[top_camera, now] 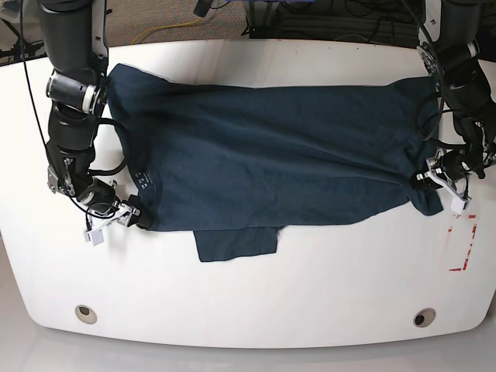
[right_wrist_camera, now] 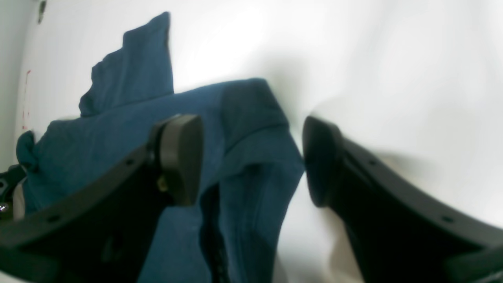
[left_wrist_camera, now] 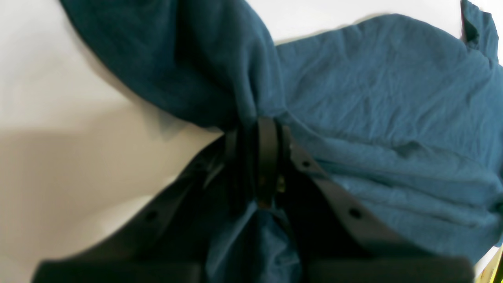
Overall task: Fold the T-shirt properly
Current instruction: 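Move the right gripper along the shirt side and grasp near the hem, then lift the hem corners with both grippers and pull them toward the collar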
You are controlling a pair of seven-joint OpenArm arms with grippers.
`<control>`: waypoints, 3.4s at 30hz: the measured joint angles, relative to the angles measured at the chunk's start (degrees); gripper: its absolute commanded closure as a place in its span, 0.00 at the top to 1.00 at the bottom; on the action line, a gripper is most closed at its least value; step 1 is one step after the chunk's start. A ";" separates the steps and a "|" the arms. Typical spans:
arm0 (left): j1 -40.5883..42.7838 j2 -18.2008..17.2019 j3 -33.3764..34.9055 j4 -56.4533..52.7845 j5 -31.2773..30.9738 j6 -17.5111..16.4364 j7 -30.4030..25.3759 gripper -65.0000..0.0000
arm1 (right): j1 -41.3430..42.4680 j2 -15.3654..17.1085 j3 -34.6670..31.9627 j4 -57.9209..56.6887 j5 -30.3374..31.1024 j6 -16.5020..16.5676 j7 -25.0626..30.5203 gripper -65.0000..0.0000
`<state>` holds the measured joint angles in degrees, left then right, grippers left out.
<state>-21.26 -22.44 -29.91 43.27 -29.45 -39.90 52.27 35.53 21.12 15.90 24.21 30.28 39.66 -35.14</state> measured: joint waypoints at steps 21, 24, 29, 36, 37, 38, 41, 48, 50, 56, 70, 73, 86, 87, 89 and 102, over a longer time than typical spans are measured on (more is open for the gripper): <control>0.44 0.11 0.26 3.48 8.61 -0.76 -1.49 0.06 | -0.17 -3.52 -3.65 -1.03 -0.44 -0.61 6.36 0.03; 1.18 0.04 2.34 8.02 13.31 -0.46 -0.61 0.06 | -0.17 -3.17 -3.91 -0.35 -0.39 -0.20 5.75 0.00; 1.42 0.37 7.93 14.73 14.45 -0.22 0.83 0.06 | -1.46 -1.20 -3.96 7.08 -0.59 -0.22 2.10 0.00; 0.28 1.16 8.79 23.69 15.23 -0.20 4.70 0.06 | -2.29 1.46 -3.89 17.46 -0.68 -0.57 -4.83 0.00; -0.44 2.10 8.57 25.35 15.72 -0.20 5.38 0.06 | -2.23 1.79 -3.91 19.58 -0.63 -0.33 -5.90 0.00; -1.22 2.75 8.55 26.91 15.69 -0.04 6.01 0.06 | -1.90 2.08 -3.89 21.14 -0.55 -0.15 -6.56 0.00; -3.54 4.76 8.87 32.87 14.12 -0.04 8.33 0.06 | 0.94 2.95 -3.91 25.46 -0.63 -0.15 -10.47 0.00; -8.33 5.73 8.59 44.17 15.15 -0.02 9.31 0.07 | 9.94 5.92 -3.89 29.24 -0.46 0.00 -16.50 0.00; -9.14 5.77 9.53 43.78 14.14 -0.02 11.80 0.12 | 11.41 6.40 -3.89 29.55 -0.07 0.04 -16.63 0.00; -7.98 5.57 8.70 36.35 14.99 -0.17 15.72 0.74 | 8.83 6.43 -3.85 29.49 -0.44 0.00 -17.62 0.00; -3.87 14.58 0.28 18.97 13.29 -0.02 4.61 0.84 | 3.45 5.20 -3.52 29.40 -0.33 0.02 -17.40 0.00; -3.85 14.29 -0.13 14.69 13.88 0.00 2.36 0.84 | 3.06 5.03 -3.54 29.38 -0.35 0.00 -17.42 0.00; -8.85 14.25 -0.02 -1.03 12.68 -0.02 -6.69 0.84 | 3.02 5.05 -3.52 29.38 -0.26 0.00 -17.42 0.00; -9.25 14.34 -0.04 -1.66 12.66 -0.02 -6.71 0.84 | 3.02 5.05 -3.52 29.38 -0.22 0.02 -17.44 0.00; -10.12 15.04 -0.07 -3.15 12.70 -0.02 -7.06 0.83 | 3.02 5.07 -3.52 29.38 -0.22 0.02 -17.44 0.00; -11.96 18.27 -0.37 -8.90 12.52 0.02 -12.04 0.35 | 1.11 4.92 -3.52 29.38 -0.31 -0.02 -17.53 0.00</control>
<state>-33.21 -4.16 -30.28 34.37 -16.93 -39.88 40.23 36.64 26.04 12.38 53.58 29.98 39.64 -52.66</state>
